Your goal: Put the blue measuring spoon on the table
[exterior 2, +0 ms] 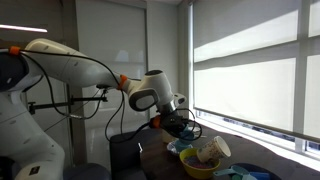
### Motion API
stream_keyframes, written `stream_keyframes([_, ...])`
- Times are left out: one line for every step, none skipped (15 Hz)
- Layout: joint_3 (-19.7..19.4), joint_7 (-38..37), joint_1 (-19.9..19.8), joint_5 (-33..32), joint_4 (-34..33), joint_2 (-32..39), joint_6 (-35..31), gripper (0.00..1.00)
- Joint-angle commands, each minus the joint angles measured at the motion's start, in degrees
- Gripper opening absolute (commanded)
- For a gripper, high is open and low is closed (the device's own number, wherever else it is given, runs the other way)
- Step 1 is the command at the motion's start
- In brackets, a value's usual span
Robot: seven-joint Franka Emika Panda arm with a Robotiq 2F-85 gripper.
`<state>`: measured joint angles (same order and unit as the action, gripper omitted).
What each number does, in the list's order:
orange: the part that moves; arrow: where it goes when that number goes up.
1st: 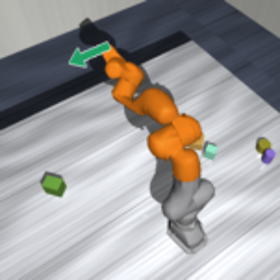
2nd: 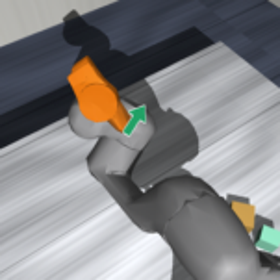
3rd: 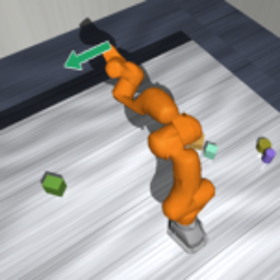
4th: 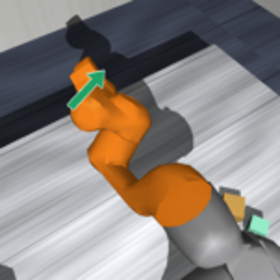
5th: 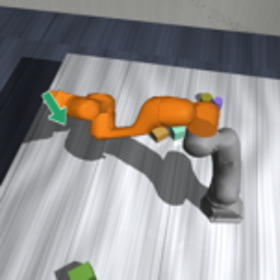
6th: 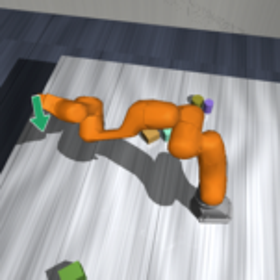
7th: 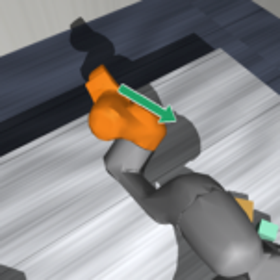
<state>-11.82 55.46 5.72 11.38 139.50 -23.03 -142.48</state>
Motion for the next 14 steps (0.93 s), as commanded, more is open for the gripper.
stream_keyframes([-0.4, 5.5, 3.1, 2.5, 3.0, -8.4, 4.8, 0.01])
stream_keyframes([0.1, 6.2, 3.7, 1.9, 3.1, -9.5, 7.0, 0.01])
stream_keyframes([1.5, 5.7, 3.7, 0.2, 3.8, -10.4, 9.3, 0.01])
stream_keyframes([3.3, 4.7, 3.1, -2.2, 4.8, -11.0, 10.8, 0.01])
stream_keyframes([4.7, 4.2, 2.8, -4.2, 5.6, -11.3, 11.8, 0.01])
stream_keyframes([6.7, 2.8, 1.9, -7.2, 6.5, -10.6, 11.2, 0.01])
stream_keyframes([8.0, 1.7, 1.7, -9.3, 6.8, -9.7, 10.7, 0.01])
stream_keyframes([9.6, -0.9, 1.2, -11.5, 7.6, -8.6, 8.6, 0.01])
stream_keyframes([10.7, -3.0, 1.2, -13.0, 8.4, -8.5, 7.5, 0.01])
stream_keyframes([11.1, -3.5, 2.1, -13.7, 9.4, -9.0, 6.5, 0.01])
stream_keyframes([8.5, -1.7, 3.3, -11.7, 7.9, -8.9, 9.0, 0.05])
stream_keyframes([9.3, -2.6, 3.5, -12.5, 8.6, -8.7, 8.0, 0.05])
stream_keyframes([9.7, -2.9, 3.6, -12.7, 9.0, -8.7, 7.6, 0.05])
stream_keyframes([9.8, -3.0, 3.6, -12.8, 9.0, -8.7, 7.6, 0.05])
